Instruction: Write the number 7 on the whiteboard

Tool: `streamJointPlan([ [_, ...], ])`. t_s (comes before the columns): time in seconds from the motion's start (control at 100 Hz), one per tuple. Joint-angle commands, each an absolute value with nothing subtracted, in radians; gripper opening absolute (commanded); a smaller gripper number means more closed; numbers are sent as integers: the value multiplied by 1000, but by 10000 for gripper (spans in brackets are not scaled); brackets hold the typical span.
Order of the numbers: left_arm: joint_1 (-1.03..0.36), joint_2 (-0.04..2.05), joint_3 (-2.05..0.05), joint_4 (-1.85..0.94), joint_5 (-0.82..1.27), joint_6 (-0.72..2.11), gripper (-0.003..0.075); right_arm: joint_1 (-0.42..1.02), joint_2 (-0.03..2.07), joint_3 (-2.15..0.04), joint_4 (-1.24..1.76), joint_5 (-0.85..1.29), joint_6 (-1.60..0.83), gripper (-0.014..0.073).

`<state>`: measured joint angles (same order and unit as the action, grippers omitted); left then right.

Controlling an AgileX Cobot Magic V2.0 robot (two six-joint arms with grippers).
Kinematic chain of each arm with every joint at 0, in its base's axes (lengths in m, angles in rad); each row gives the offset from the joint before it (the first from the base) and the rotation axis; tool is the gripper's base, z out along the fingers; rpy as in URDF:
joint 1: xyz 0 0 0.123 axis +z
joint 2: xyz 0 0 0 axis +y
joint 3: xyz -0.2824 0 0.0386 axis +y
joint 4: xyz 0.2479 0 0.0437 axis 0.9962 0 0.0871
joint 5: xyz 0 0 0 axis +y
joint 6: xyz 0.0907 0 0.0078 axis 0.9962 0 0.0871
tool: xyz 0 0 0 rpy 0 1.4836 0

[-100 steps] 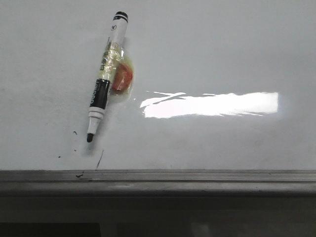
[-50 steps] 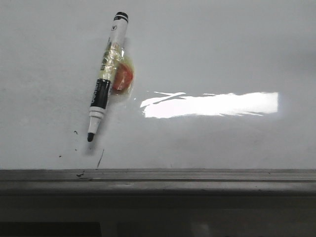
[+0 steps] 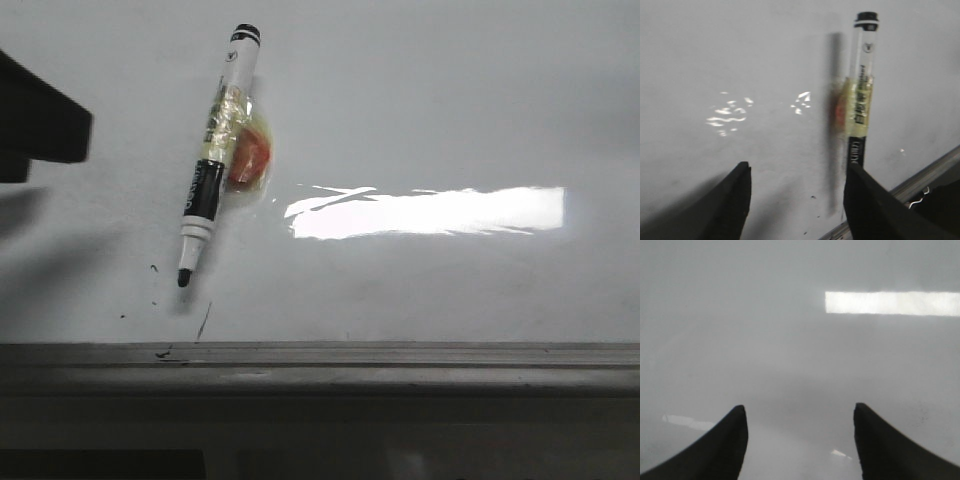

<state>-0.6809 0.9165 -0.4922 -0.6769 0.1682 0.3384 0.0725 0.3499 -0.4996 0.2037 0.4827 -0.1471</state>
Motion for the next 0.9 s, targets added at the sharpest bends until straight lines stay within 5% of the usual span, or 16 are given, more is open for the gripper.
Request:
streamJointPlan([
  [0.0, -767, 958, -527, -700, -14, 340, 370, 73, 371, -536, 201, 406, -161, 417],
  [0.19, -835, 1052, -537, -716, -144, 340, 370, 73, 372, -536, 201, 404, -161, 417],
  [0.89, -835, 1204, -597, -752, 10, 340, 365, 73, 372, -536, 221, 406, -161, 417],
])
